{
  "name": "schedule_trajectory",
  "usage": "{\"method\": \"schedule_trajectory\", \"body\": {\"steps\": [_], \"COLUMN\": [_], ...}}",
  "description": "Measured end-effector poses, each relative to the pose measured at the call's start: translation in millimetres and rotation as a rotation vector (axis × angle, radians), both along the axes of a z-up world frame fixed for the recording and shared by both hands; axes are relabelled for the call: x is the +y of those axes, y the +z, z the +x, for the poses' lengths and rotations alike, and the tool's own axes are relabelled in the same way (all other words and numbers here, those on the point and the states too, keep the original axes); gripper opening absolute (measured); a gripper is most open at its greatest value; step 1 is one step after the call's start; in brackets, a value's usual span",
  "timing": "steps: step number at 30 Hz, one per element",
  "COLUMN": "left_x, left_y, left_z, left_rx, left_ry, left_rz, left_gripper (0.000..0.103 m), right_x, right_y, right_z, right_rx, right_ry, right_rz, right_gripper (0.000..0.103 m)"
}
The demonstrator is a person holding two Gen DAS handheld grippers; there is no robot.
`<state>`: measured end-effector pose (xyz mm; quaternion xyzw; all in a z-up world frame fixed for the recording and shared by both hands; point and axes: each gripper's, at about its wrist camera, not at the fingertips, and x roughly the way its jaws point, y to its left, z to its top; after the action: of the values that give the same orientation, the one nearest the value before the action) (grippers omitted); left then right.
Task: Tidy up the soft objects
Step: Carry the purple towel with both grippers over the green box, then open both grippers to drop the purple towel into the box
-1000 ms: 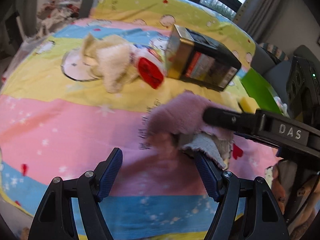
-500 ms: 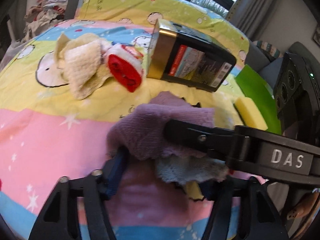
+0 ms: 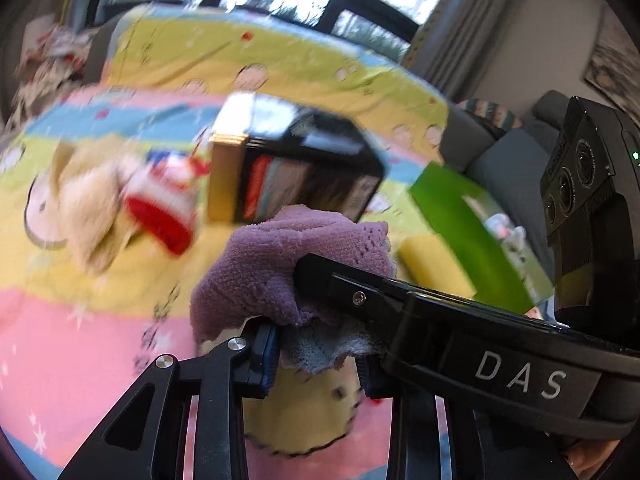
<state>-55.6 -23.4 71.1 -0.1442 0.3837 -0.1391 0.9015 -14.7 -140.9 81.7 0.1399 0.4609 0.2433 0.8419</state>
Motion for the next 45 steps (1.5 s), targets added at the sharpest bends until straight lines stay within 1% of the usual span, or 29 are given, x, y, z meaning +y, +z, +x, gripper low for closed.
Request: {"method": "schedule_trajectory", "body": {"steps": [6, 8, 13, 18, 23, 26, 30, 34, 37, 40, 45], "left_x": [-41.0, -57.1, -99.0, -141.1, -176.8, -195.5, -219.7, -242.5, -258.8, -270.4, -288.5], "left_y": [35.3, 43.8, 59.4, 71.4, 86.2, 90.1, 84.7, 70.8, 56.0, 44.8, 24.2], "left_z": [9.3, 10.7, 18.9, 31.8, 45.1, 51.5, 67.8, 82.8, 95.4, 98.7, 107.6], "left_rx": [-0.109, -0.136, -0.181, -0.210, -0.248, -0.256, -0.229, -0.172, -0.105, -0.075, 0.020], "left_ry": [-0.078, -0.104, -0.170, -0.243, -0.300, -0.330, -0.382, -0.424, -0.456, -0.482, -0.512], "left_rz": [0.017, 0.015, 0.016, 0.031, 0.044, 0.050, 0.054, 0.056, 0.038, 0.042, 0.013], "left_gripper": [0.031, 0.031, 0.031, 0.031, 0.031, 0.031, 0.031, 0.031, 0.031, 0.031, 0.031], "right_x": [-39.9, -57.2, -99.4, -138.6, -170.4, -185.4, -202.7, -225.5, -238.5, -249.0, -265.3], "right_y": [40.6, 50.9, 69.1, 81.9, 95.3, 99.7, 94.8, 79.6, 67.9, 56.8, 38.0], "right_z": [-6.3, -7.7, -9.4, -7.1, -6.1, -2.9, 5.4, 17.3, 24.6, 29.0, 33.9], "right_rx": [-0.136, -0.164, -0.219, -0.250, -0.285, -0.302, -0.284, -0.212, -0.147, -0.099, -0.011], "right_ry": [-0.108, -0.144, -0.227, -0.307, -0.370, -0.407, -0.460, -0.512, -0.542, -0.563, -0.614], "right_rz": [-0.021, -0.024, -0.040, -0.053, -0.035, -0.044, -0.076, -0.093, -0.101, -0.118, -0.134], "right_gripper": [0.034, 0.034, 0.034, 0.034, 0.034, 0.034, 0.034, 0.034, 0.034, 0.034, 0.034]}}
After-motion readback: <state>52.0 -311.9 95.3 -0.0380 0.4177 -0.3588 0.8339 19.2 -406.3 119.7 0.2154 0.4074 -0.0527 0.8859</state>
